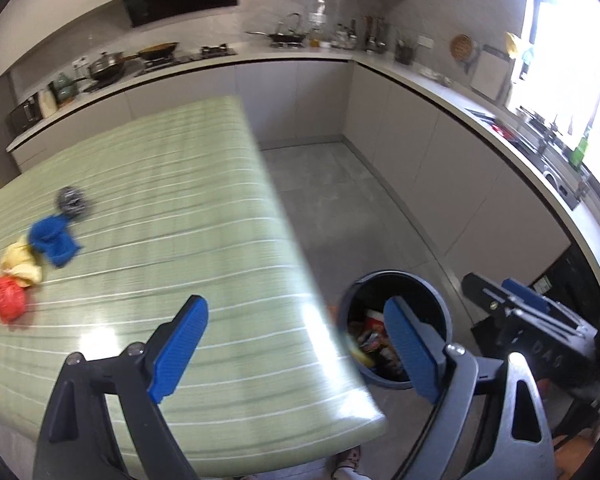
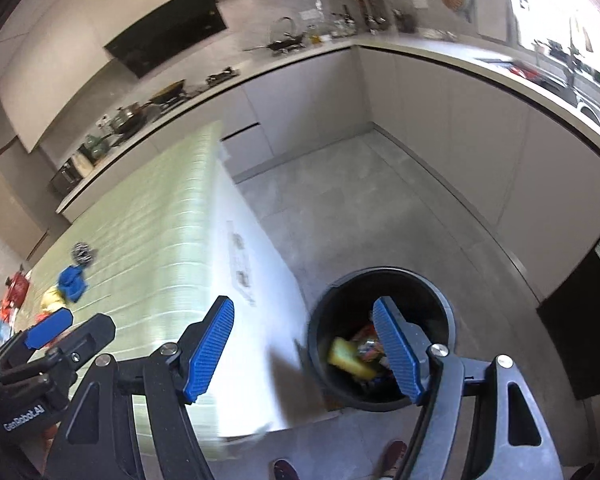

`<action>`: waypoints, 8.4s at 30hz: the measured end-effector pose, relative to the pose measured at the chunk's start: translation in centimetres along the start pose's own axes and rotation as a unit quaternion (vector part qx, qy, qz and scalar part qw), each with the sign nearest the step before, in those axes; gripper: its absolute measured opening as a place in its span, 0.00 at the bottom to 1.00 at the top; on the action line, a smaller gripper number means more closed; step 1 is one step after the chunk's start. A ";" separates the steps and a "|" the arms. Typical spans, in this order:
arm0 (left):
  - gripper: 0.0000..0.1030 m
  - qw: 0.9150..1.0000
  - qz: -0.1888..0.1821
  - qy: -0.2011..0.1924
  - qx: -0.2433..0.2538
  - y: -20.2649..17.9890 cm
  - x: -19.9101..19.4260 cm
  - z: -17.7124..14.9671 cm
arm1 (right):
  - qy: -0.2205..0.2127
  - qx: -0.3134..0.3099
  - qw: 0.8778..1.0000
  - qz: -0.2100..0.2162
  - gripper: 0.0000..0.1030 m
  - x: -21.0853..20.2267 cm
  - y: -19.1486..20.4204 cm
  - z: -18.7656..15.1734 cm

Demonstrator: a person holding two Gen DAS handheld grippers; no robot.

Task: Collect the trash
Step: 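Move both open tools back toward the red plastic bag and cloths, then grasp the red plastic bag with the left tool while the right grasps the yellow cloth, then carry red bag and yellow cloth over the black bin and open both tools, then return both open tools to the island toward the blue cloth and scrubber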

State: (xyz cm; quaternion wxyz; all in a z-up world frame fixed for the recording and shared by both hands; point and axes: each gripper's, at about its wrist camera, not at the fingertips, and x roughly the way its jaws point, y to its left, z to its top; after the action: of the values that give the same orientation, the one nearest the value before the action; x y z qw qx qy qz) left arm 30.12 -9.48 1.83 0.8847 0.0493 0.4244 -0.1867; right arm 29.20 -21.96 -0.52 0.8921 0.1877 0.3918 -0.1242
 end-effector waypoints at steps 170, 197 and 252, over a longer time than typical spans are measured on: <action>0.34 0.993 -0.090 0.078 0.000 -10.7 14.7 -4.4 | 0.117 -0.067 0.991 0.024 0.27 9.7 -13.3 -2.6; 0.81 0.995 -0.036 0.085 -0.032 -12.9 11.8 0.3 | 0.050 -0.040 0.998 0.017 0.60 6.8 -16.0 3.4; 0.85 0.971 0.125 0.054 -0.199 29.4 6.9 1.2 | 0.046 -0.157 0.970 0.177 0.64 10.1 27.9 2.8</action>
State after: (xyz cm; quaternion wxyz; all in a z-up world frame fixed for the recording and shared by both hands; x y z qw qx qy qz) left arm 45.86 15.45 -4.78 0.8689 -0.0655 0.4903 0.0163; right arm 48.03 1.13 0.31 0.8991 0.1168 0.4079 0.1076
